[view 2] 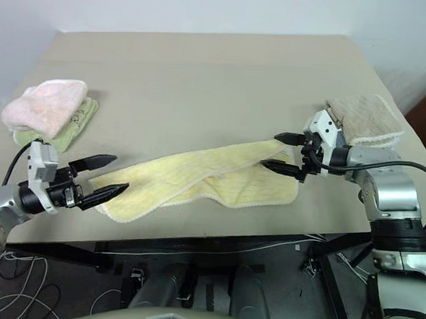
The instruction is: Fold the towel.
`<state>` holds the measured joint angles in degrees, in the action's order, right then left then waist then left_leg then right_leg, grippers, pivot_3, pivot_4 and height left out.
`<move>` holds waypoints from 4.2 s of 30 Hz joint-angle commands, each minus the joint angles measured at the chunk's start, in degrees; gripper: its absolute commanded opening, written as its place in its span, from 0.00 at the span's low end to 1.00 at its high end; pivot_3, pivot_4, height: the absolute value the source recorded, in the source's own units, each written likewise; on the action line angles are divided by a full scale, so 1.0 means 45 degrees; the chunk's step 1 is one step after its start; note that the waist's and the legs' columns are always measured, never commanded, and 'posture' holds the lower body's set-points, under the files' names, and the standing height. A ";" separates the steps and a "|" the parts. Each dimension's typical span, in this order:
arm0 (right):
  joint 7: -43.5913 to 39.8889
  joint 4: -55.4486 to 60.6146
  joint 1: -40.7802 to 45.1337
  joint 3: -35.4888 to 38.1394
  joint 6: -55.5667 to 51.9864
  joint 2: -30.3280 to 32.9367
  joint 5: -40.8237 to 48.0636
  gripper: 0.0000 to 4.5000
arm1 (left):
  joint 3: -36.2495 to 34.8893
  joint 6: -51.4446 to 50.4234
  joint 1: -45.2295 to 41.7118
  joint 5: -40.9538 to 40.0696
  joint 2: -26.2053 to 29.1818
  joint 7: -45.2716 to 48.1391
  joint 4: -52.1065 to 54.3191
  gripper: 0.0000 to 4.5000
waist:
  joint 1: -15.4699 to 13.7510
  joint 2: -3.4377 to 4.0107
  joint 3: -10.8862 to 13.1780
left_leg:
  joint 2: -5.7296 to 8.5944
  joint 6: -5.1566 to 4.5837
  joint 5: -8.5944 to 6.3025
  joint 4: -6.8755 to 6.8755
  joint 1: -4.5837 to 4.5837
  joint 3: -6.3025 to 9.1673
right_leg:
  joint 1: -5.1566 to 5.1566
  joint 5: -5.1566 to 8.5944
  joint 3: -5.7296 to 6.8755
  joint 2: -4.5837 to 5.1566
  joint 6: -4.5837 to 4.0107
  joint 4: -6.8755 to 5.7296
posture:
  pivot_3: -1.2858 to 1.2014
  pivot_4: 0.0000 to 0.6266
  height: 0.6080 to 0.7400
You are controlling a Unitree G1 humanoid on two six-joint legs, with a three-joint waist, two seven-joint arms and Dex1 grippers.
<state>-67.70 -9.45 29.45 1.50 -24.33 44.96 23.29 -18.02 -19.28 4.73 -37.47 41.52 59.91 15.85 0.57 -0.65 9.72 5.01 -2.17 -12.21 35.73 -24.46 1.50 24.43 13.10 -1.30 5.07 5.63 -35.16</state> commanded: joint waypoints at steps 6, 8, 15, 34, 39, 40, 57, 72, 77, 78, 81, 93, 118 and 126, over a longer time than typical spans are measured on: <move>0.0241 0.0449 -0.0057 0.0471 0.0290 -0.0037 0.0121 1.00 | 0.0550 0.0221 -0.0638 0.0046 -0.0603 -0.0465 0.0598 1.00 | 0.0015 0.0002 0.0000 | 0.0001 0.0000 0.0000 0.0002 0.0000 0.0000 | 0.0001 -0.0002 -0.0001 -0.0002 0.0003 -0.0001 | 0.52 0.24 1.00; 0.0329 0.0351 -0.0088 0.0528 0.0402 0.0039 0.0037 1.00 | 0.0483 0.0198 -0.0739 -0.0001 -0.0594 -0.0462 0.0540 1.00 | 0.0016 0.0002 0.0000 | 0.0000 0.0000 0.0000 0.0002 0.0000 0.0000 | 0.0002 -0.0002 -0.0001 -0.0004 0.0004 -0.0003 | 0.52 0.24 1.00; 0.1919 -0.1428 0.0199 -0.0074 0.2296 0.0122 -0.2304 1.00 | 0.0414 0.0915 -0.1119 0.0440 -0.0629 -0.0265 -0.0394 1.00 | 0.0006 0.0005 -0.0001 | 0.0002 0.0001 0.0001 0.0005 0.0002 -0.0001 | -0.0001 -0.0001 -0.0001 -0.0004 0.0002 -0.0001 | 0.52 0.24 1.00; 0.3429 -0.6371 0.2667 -0.1399 0.6536 -0.0696 -0.5419 1.00 | 0.1382 0.2060 -0.0568 0.1643 -0.1609 -0.0824 -0.0442 1.00 | 0.0056 0.0009 -0.0001 | 0.0004 0.0004 0.0002 0.0035 0.0011 -0.0001 | -0.0012 -0.0006 0.0001 -0.0014 0.0006 -0.0020 | 0.52 0.24 1.00; 0.4257 -0.7432 0.3463 -0.1734 0.7139 -0.1394 -0.6124 1.00 | 0.1346 0.2281 -0.0375 0.1831 -0.1625 -0.0818 -0.0447 1.00 | 0.0082 0.0010 0.0000 | 0.0004 0.0004 0.0003 0.0035 0.0011 -0.0001 | -0.0010 -0.0007 0.0001 -0.0017 0.0008 -0.0024 | 0.52 0.24 1.00; 0.4357 -0.7577 0.3540 -0.1778 0.7280 -0.1447 -0.6244 1.00 | 0.1436 0.2387 -0.0273 0.1969 -0.1603 -0.0788 -0.0431 1.00 | 0.0097 0.0014 0.0000 | 0.0004 0.0004 0.0003 0.0036 0.0011 -0.0001 | -0.0009 -0.0008 0.0001 -0.0018 0.0009 -0.0027 | 0.52 0.24 1.00; 0.2637 -0.8513 0.4143 -0.1559 0.8104 0.0103 -0.6330 1.00 | 0.1316 0.2222 0.0173 0.1761 -0.1698 -0.1449 0.0266 1.00 | 0.0134 0.0031 0.0006 | 0.0004 0.0004 0.0003 0.0045 0.0017 0.0001 | -0.0018 -0.0006 0.0001 -0.0019 0.0006 -0.0031 | 0.52 0.24 1.00; 0.3686 -1.0260 0.5003 -0.2186 0.9323 -0.0809 -0.7450 1.00 | 0.1602 0.2135 0.0079 0.1919 -0.1650 -0.1549 0.0336 1.00 | 0.0119 0.0037 0.0007 | 0.0006 0.0005 0.0004 0.0051 0.0019 0.0001 | -0.0016 -0.0007 0.0001 -0.0022 0.0007 -0.0044 | 0.52 0.24 1.00; 0.3982 -1.0701 0.5467 -0.2282 0.9670 -0.1121 -0.7654 1.00 | 0.1632 0.2039 0.0040 0.1884 -0.1642 -0.1719 0.0462 1.00 | 0.0106 0.0037 0.0007 | 0.0006 0.0006 0.0005 0.0051 0.0019 0.0001 | -0.0016 -0.0008 0.0003 -0.0023 0.0009 -0.0045 | 0.52 0.24 1.00; 0.3947 -1.0790 0.5505 -0.2315 0.9777 -0.1168 -0.7684 1.00 | 0.1618 0.2021 0.0064 0.1873 -0.1629 -0.1749 0.0513 1.00 | 0.0096 0.0037 0.0007 | 0.0006 0.0006 0.0005 0.0052 0.0019 0.0002 | -0.0017 -0.0008 0.0003 -0.0023 0.0009 -0.0045 | 0.52 0.24 1.00; 0.3869 -1.0899 0.5561 -0.2412 1.0006 -0.1308 -0.7748 1.00 | 0.1545 0.1953 0.0234 0.1840 -0.1596 -0.1828 0.0775 1.00 | 0.0096 0.0037 0.0007 | 0.0007 0.0006 0.0005 0.0051 0.0019 0.0002 | -0.0017 -0.0009 0.0005 -0.0024 0.0011 -0.0044 | 0.52 0.24 1.00; 0.3704 -1.1472 0.5998 -0.2664 1.1083 -0.1530 -0.7993 0.92 | 0.1447 0.1845 0.0268 0.1831 -0.1604 -0.2118 0.0990 1.00 | 0.0104 0.0041 0.0009 | 0.0007 0.0009 0.0006 0.0052 0.0021 0.0002 | -0.0017 -0.0009 0.0004 -0.0029 0.0011 -0.0048 | 0.52 0.24 1.00; 0.4016 -0.7076 0.6364 0.0177 0.6599 -0.1970 -0.4695 0.01 | 0.0864 0.2639 0.0018 0.1731 -0.0723 -0.0753 0.0181 1.00 | 0.0103 0.0070 0.0024 | 0.0003 0.0011 0.0007 0.0043 0.0023 0.0003 | -0.0003 -0.0009 -0.0001 -0.0030 0.0011 -0.0067 | 0.52 0.24 1.00; 0.6591 -0.4848 0.6967 0.0639 0.4430 -0.2756 -0.4606 0.01 | 0.1510 0.2822 -0.0043 0.2052 -0.0891 -0.0588 0.0393 1.00 | 0.0073 0.0072 0.0026 | 0.0006 0.0011 0.0007 0.0038 0.0019 0.0003 | 0.0008 -0.0007 -0.0003 -0.0025 0.0008 -0.0068 | 0.52 0.24 1.00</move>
<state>-40.17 -34.12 58.38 2.61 -4.40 32.41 1.68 -11.64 -7.96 4.83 -28.57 37.51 56.98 15.79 0.90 -0.32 9.83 5.04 -2.12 -12.18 35.90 -24.39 1.51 24.46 13.07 -1.32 4.96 5.66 -35.46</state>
